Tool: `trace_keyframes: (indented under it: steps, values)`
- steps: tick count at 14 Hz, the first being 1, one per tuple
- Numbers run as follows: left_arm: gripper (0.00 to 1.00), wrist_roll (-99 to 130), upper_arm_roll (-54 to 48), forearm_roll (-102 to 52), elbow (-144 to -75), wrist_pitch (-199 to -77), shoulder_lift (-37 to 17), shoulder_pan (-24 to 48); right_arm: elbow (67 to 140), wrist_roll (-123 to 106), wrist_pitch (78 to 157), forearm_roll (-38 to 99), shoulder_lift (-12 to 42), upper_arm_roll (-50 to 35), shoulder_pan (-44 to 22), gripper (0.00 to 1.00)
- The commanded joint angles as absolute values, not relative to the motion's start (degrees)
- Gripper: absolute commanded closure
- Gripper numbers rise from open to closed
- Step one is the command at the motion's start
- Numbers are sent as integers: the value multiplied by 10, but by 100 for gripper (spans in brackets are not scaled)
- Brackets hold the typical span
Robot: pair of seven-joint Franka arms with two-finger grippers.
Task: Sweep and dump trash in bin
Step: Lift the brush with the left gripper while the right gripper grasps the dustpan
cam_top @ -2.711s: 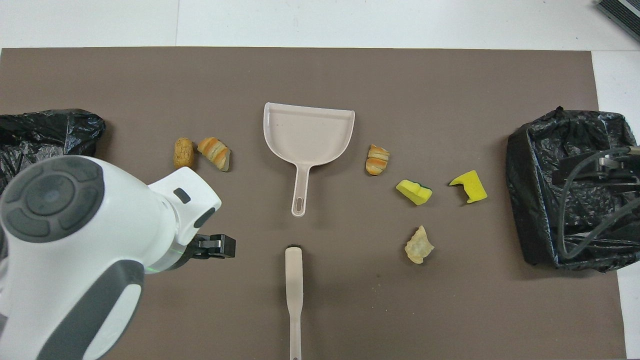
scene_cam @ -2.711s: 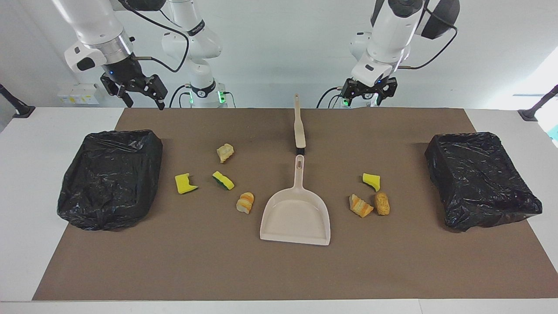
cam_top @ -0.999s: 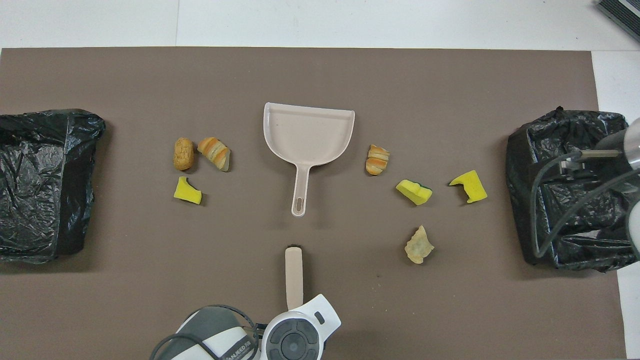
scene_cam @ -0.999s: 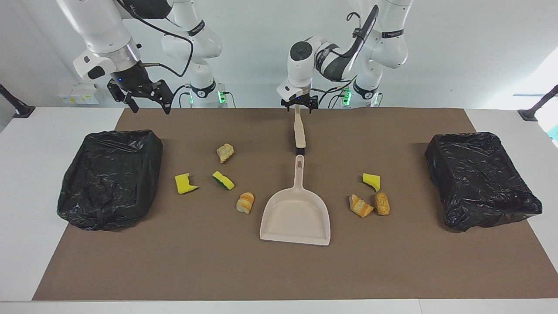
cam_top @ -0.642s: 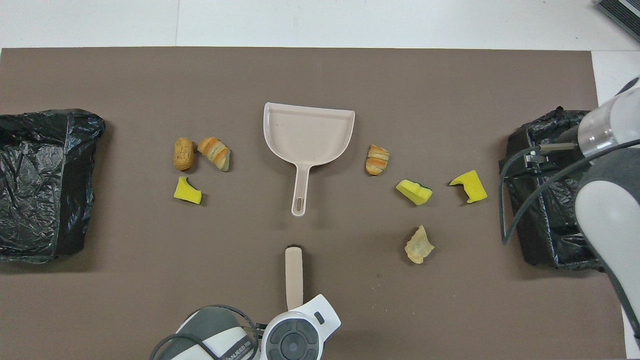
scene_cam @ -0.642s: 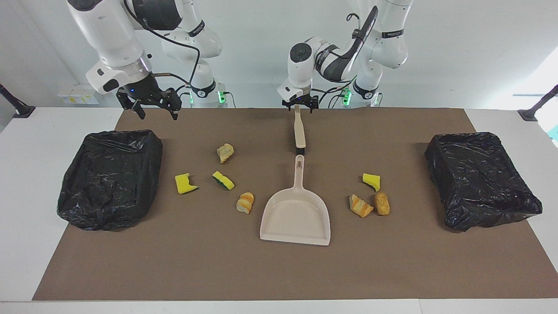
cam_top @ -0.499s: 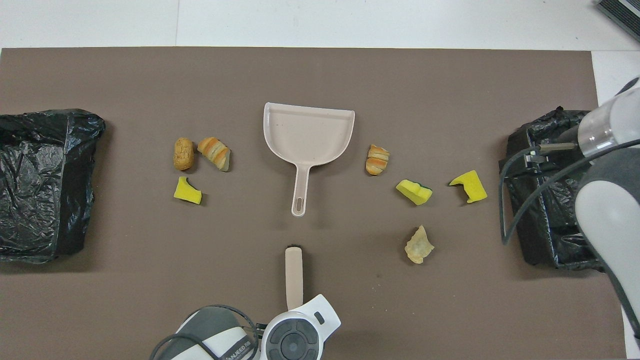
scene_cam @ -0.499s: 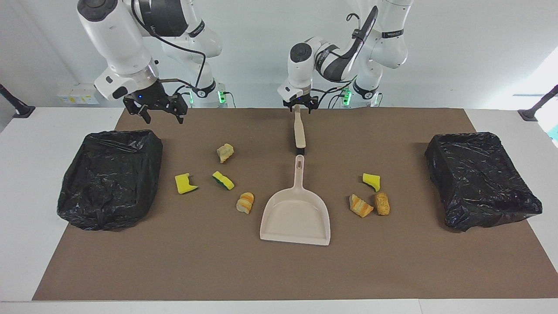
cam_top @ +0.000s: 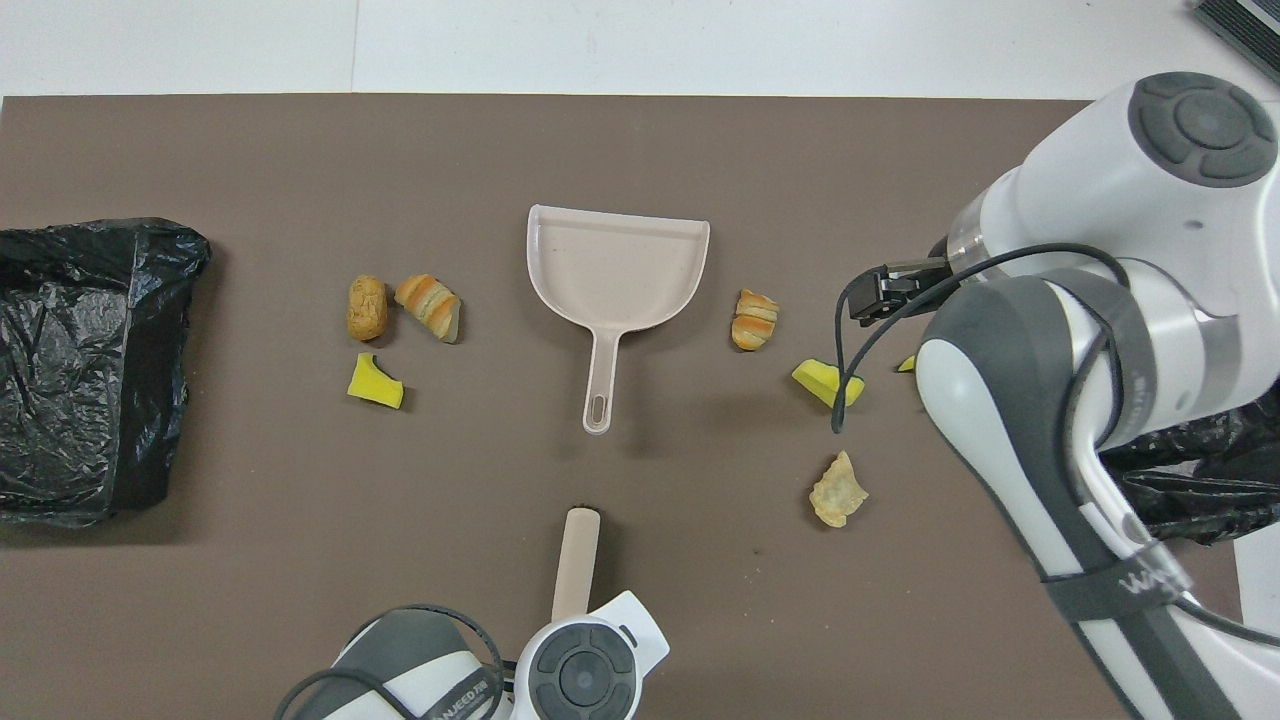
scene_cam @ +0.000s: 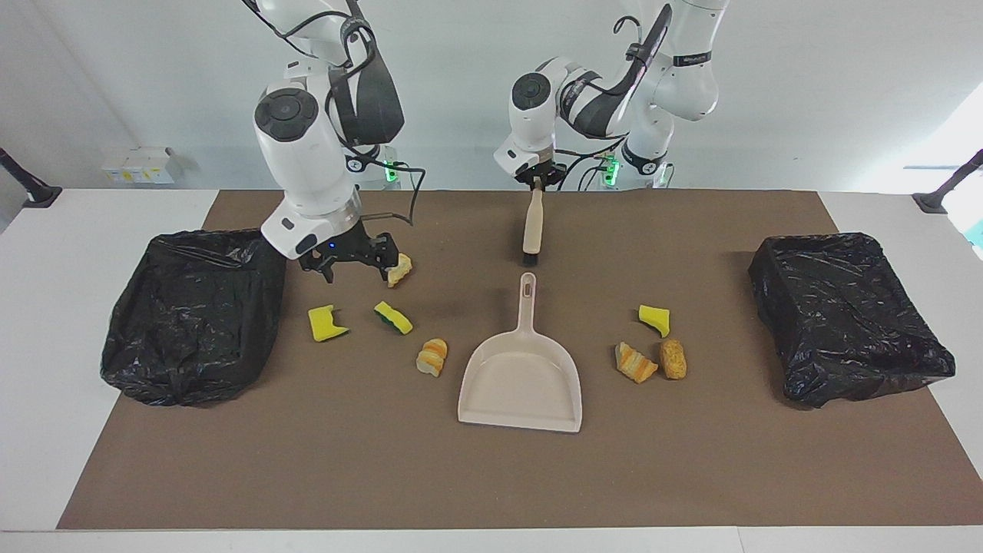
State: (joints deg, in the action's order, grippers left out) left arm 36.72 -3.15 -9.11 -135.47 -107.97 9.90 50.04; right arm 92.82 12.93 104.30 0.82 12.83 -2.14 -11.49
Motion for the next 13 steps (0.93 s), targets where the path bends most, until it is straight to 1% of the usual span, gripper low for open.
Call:
trace_keyframes:
  steps: [1,4,6,7,10,13]
  values:
    - [100,352,-30,-91,-1330,-1014,130,451,915,149,1063,29,144,-21,-118,0]
    - [100,281,-30,-54,-1290,-934,163,369,916,173,1071,44,145,-21,-134,0]
    - [100,199,-30,-24,-1257,-894,163,308,916,200,1072,33,154,-21,-155,0]
    - [100,166,-31,-19,-1246,-888,158,274,915,214,1079,29,159,-20,-179,0]
    - [100,72,-30,35,-1224,-911,135,201,915,264,1108,14,168,-20,-217,0]
    - [100,17,-30,54,-1164,-957,78,106,913,349,1135,11,192,-20,-264,0]
